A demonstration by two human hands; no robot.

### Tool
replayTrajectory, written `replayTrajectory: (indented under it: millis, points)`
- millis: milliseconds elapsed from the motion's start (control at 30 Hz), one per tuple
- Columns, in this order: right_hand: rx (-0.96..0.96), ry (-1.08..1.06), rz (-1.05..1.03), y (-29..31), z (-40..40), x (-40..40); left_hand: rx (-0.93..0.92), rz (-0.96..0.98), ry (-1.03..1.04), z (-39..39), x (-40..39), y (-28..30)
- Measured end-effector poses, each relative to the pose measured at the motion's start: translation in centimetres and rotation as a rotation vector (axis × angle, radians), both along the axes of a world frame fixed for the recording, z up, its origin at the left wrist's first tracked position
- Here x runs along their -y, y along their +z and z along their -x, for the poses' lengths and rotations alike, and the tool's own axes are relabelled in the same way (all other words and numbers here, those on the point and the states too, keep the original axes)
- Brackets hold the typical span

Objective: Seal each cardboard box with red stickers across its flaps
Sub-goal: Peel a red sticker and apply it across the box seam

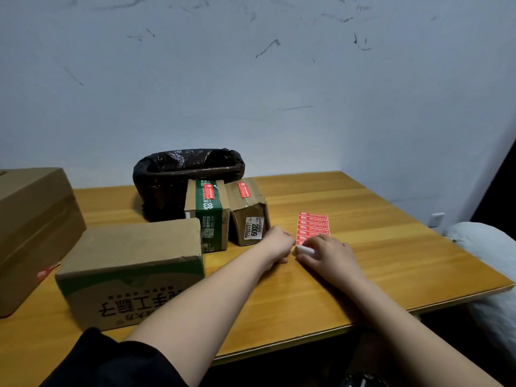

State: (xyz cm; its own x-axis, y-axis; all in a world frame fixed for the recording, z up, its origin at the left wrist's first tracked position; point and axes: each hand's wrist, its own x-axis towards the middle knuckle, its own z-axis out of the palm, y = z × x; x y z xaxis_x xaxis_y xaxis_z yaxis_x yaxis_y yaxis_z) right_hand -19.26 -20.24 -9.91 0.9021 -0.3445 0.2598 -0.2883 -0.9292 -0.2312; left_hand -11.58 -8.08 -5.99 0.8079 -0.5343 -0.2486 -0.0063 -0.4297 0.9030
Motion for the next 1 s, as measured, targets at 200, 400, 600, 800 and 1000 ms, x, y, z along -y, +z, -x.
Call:
replayTrajectory:
  millis: [200, 400, 600, 800, 1000]
  points:
    - [0.281, 0.005, 0.098, 0.1, 0.0, 0.0, -0.151, 0.060, 0.026, -0.2, 0.3, 0.2]
    - [0.400, 0.079, 0.179, -0.1, 0.1, 0.1, -0.248, 0.138, 0.057, -0.5, 0.6, -0.1]
    - [0.316, 0.103, 0.171, 0.2, 0.5, -0.3, -0.315, 0.221, 0.098, -1.0, 0.4, -0.5]
    - [0.445, 0.109, -0.109, 0.1, 0.5, 0.0, -0.364, 0.342, 0.070, -1.3, 0.4, -1.0]
    - [0.621, -0.043, -0.472, -0.5, 0.6, 0.2, -0.334, 0.395, 0.110, -1.4, 0.6, -1.2]
